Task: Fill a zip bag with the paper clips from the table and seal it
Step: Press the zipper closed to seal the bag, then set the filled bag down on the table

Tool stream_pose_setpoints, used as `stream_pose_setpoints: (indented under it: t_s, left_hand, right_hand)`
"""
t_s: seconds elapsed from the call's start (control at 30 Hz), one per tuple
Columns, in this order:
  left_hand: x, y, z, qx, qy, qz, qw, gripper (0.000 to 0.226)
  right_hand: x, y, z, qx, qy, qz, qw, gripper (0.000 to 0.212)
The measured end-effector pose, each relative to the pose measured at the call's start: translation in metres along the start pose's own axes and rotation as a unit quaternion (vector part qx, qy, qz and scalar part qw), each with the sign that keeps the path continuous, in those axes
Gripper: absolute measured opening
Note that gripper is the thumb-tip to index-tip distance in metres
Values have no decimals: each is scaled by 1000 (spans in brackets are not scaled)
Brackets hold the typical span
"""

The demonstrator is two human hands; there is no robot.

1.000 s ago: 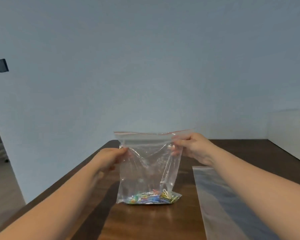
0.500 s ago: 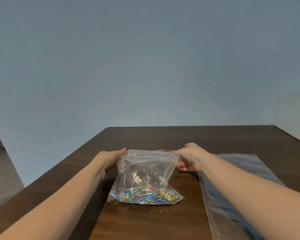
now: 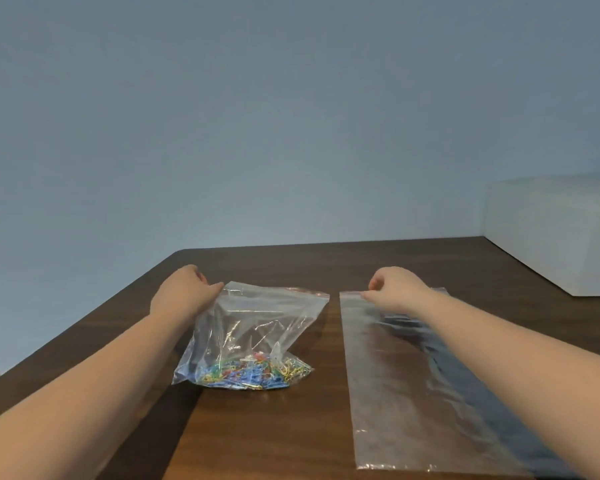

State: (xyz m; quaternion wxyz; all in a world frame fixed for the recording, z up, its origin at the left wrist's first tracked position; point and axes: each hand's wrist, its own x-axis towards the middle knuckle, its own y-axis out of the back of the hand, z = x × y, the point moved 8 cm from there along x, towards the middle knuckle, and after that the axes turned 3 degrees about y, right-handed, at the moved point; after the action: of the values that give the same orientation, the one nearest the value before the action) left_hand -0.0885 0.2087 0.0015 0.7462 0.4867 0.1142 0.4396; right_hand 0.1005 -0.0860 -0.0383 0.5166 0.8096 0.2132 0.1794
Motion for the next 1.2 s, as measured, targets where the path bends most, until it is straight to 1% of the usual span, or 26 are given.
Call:
stream_pose_setpoints:
  t_s: [0.03,0.07,0.1,0.13,0.17,0.2,0.23,0.27,0.33,0.37,0.4,0.43,0.57,0.63,0.7,0.8,0.83,0.9,0.93,1.0,1.1,1.2]
  left_hand:
    - [-2,0,6,27,-8,5,1000,33]
    - [-4,1,11,53,-13,11,998,35]
    - [-7,1,17,75,-20,21,997,35]
    - [-9,-1,24,87,-29,32,995,32]
    - [-11,-4,31,88,-40,38,995,28]
    - [-14,-7,38,83,-52,38,994,23]
    - [-17,-11,46,75,-63,35,995,21]
    - [-20,-14,52,68,-70,31,995,20]
    - [-28,-18,63,55,-80,19,995,21]
    - [-33,-21,71,49,-86,10,995,23]
    - [-40,-23,80,44,-95,1,994,25]
    - [-48,-25,90,37,-106,-8,994,26]
    - [-98,-28,140,1,-160,-32,987,26]
    - [-134,-32,170,-20,-188,-46,981,25]
    - [-176,-36,198,-42,-219,-62,973,24]
    - [-242,-45,232,-62,-258,-83,961,24]
    - [-264,-49,241,-69,-272,-93,955,22]
    - [-307,-59,256,-82,-292,-115,946,24]
    - [-328,-65,262,-83,-302,-124,941,27]
    - [-372,-80,273,-82,-329,-151,929,30]
    - [-436,-116,284,-71,-355,-222,905,29]
    - [-490,-164,290,-46,-381,-284,878,25]
  right_hand:
    - [-1,-3,10,-45,-1,-23,999,57]
    - [-3,-9,18,-75,0,-63,995,74]
    - [-8,-17,25,-83,2,-109,991,88]
    - [-14,-25,32,-73,3,-155,985,98]
    - [-21,-32,37,-63,7,-190,980,102]
    - [-27,-36,38,-61,20,-201,977,99]
    - [-31,-36,36,-61,40,-189,979,89]
    - [-34,-35,31,-62,65,-158,983,71]
    - [-40,-24,15,-88,127,-51,987,23]
    - [-47,-15,10,-100,143,-2,985,7]
    - [-55,-4,9,-106,138,35,984,7]
    - [-64,7,11,-96,122,59,986,14]
    - [-109,56,35,33,62,110,991,34]
    - [-138,72,51,90,50,109,989,36]
    - [-174,82,67,121,31,98,987,38]
    - [-235,90,93,105,21,84,991,51]
    - [-258,90,103,96,20,85,992,48]
    - [-301,88,125,98,8,89,991,36]
    - [-321,85,138,103,-5,91,990,34]
    - [-358,73,171,103,-37,81,991,36]
    - [-403,43,231,90,-80,60,991,38]
    - [-435,4,293,92,-125,66,986,43]
